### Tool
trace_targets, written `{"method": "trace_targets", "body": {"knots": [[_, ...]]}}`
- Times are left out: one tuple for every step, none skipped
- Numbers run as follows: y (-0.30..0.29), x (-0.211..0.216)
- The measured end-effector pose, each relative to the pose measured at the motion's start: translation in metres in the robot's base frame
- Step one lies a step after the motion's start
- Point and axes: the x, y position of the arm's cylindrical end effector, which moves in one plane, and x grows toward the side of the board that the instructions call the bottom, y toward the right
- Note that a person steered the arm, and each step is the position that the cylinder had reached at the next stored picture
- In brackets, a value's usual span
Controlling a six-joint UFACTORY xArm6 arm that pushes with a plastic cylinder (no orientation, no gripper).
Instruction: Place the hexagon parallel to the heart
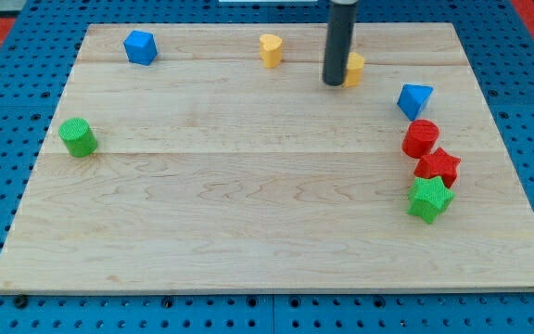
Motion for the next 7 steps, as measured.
{"method": "trace_targets", "body": {"knots": [[0.05, -0.011], [0.078, 0.01], [0.074, -0.012], [0.068, -0.039], [0.068, -0.039], [0.056, -0.035], [-0.018, -0.033]]}}
